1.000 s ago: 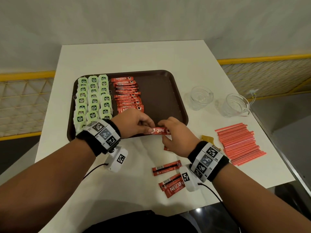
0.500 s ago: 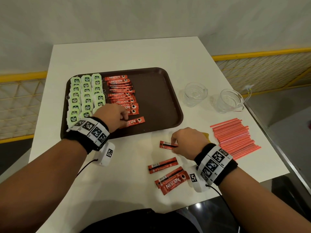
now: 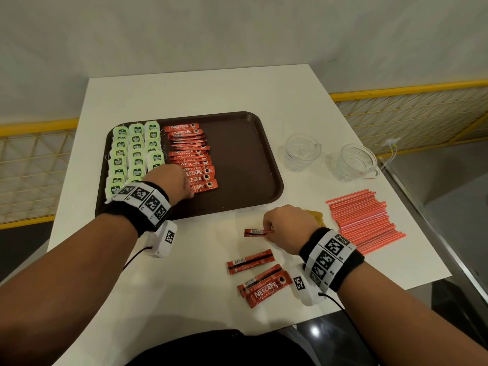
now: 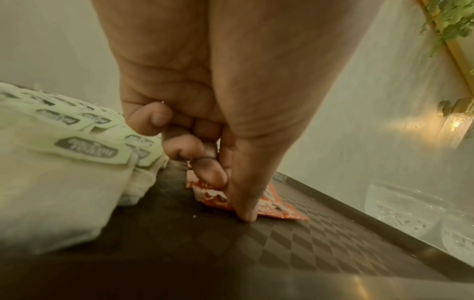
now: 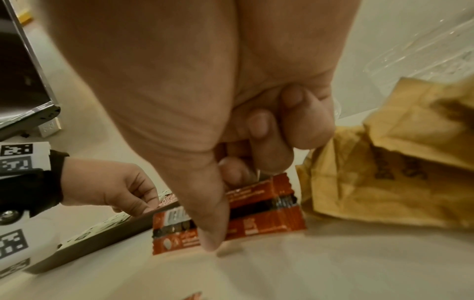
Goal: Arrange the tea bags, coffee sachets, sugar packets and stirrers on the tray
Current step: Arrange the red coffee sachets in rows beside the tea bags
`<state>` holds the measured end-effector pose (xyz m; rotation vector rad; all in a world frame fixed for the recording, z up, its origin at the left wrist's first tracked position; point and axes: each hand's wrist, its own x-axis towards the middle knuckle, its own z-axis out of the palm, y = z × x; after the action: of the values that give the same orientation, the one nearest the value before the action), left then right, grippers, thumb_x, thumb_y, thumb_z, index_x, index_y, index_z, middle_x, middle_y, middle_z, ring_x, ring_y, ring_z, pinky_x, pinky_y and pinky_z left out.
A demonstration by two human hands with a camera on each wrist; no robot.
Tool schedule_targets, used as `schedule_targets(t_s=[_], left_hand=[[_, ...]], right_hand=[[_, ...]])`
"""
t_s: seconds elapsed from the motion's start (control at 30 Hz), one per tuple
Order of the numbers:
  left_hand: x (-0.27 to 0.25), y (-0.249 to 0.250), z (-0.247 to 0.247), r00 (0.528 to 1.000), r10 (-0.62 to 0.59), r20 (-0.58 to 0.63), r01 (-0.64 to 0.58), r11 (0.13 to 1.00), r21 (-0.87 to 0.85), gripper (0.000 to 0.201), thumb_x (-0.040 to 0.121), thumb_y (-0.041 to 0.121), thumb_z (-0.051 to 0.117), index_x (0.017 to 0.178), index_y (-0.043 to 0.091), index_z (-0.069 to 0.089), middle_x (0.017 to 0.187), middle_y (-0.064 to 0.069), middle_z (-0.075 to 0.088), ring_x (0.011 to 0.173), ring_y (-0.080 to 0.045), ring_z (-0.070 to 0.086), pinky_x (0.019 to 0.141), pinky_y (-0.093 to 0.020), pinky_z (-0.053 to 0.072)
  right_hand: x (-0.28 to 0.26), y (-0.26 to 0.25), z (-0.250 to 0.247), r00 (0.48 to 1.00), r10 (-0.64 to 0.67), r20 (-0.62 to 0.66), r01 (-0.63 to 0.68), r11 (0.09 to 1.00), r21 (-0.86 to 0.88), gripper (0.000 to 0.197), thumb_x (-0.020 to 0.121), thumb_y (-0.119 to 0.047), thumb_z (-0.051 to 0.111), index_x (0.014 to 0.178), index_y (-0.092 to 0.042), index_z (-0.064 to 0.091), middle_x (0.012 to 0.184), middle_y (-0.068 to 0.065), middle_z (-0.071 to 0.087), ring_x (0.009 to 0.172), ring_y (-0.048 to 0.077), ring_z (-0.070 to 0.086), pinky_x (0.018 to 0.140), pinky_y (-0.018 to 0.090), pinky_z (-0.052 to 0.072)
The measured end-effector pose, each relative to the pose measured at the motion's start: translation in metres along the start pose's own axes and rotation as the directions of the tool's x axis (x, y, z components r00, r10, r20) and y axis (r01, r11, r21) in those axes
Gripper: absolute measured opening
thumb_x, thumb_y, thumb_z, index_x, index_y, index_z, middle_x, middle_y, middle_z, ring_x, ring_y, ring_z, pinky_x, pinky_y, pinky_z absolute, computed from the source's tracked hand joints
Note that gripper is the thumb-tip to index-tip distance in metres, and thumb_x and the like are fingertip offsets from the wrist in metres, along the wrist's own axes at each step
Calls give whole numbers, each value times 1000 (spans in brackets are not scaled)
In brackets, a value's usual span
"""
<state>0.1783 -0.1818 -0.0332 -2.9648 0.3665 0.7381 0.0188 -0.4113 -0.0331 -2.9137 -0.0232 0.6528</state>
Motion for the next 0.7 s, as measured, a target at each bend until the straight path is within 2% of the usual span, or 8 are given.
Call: schedule_targets(t_s=[0.07,0.13,0.23,0.33,0.4,0.5,0.6,0.7], left_hand=[[-7,1,0,999,29,-41,-30,999,-18,23,84,42,70,89,20,72,100,-2,68,96,-22,63,87,-35,52],[-18,4,2,978,120,-168,-141,982,-122,19,86,44,67,86,25,70,91,4,67,89,-15,62,80,-31,51],[-45,20,6,887,345,-307,-434,850,-299,20,87,51,62,89,32,68,84,16,64,80,0,58,72,-23,44],[-70,43,14,808,528,-262,-589,717,-372,23,86,53,61,94,34,70,83,17,64,77,2,58,66,-17,44],[-77,55,25,795,559,-235,-601,680,-420,25,83,53,65,95,32,71,81,13,66,74,-2,60,66,-20,49],[-78,64,36,838,502,-213,-537,693,-480,29,88,54,59,90,28,72,75,10,70,67,-2,62,65,-26,51],[-81,64,37,863,468,-190,-486,666,-566,23,90,46,61,90,26,73,75,12,72,67,2,62,65,-19,48],[-82,54,37,879,425,-214,-467,679,-567,13,86,36,71,97,31,71,81,14,70,75,2,62,69,-18,47]], right_hand=[[-1,1,-2,1000,-4,-20,5,1000,15,13,92,-33,60,95,-23,68,92,0,66,83,21,62,74,33,54],[0,3,-4,998,-17,-56,20,999,47,13,92,-36,62,93,-24,68,93,-2,63,83,19,60,73,31,50],[-1,4,-8,990,-73,-124,85,992,89,15,91,-38,64,95,-24,69,95,-5,56,84,15,56,72,28,46],[-2,2,-13,978,-132,-162,153,981,124,13,90,-37,65,92,-25,69,95,-6,57,84,14,56,74,29,48],[-4,0,-16,970,-169,-173,195,970,146,13,90,-37,65,90,-24,67,93,-5,60,84,15,56,75,32,48],[-5,-5,-20,947,-239,-216,276,948,161,15,91,-35,63,91,-20,67,92,-2,61,82,17,57,73,33,48],[-7,-8,-22,919,-296,-259,341,928,151,13,87,-31,66,85,-19,64,88,-2,60,78,19,57,69,34,49],[-6,-11,-24,924,-298,-239,335,933,133,16,84,-32,71,86,-22,58,88,-6,55,78,15,54,68,28,44]])
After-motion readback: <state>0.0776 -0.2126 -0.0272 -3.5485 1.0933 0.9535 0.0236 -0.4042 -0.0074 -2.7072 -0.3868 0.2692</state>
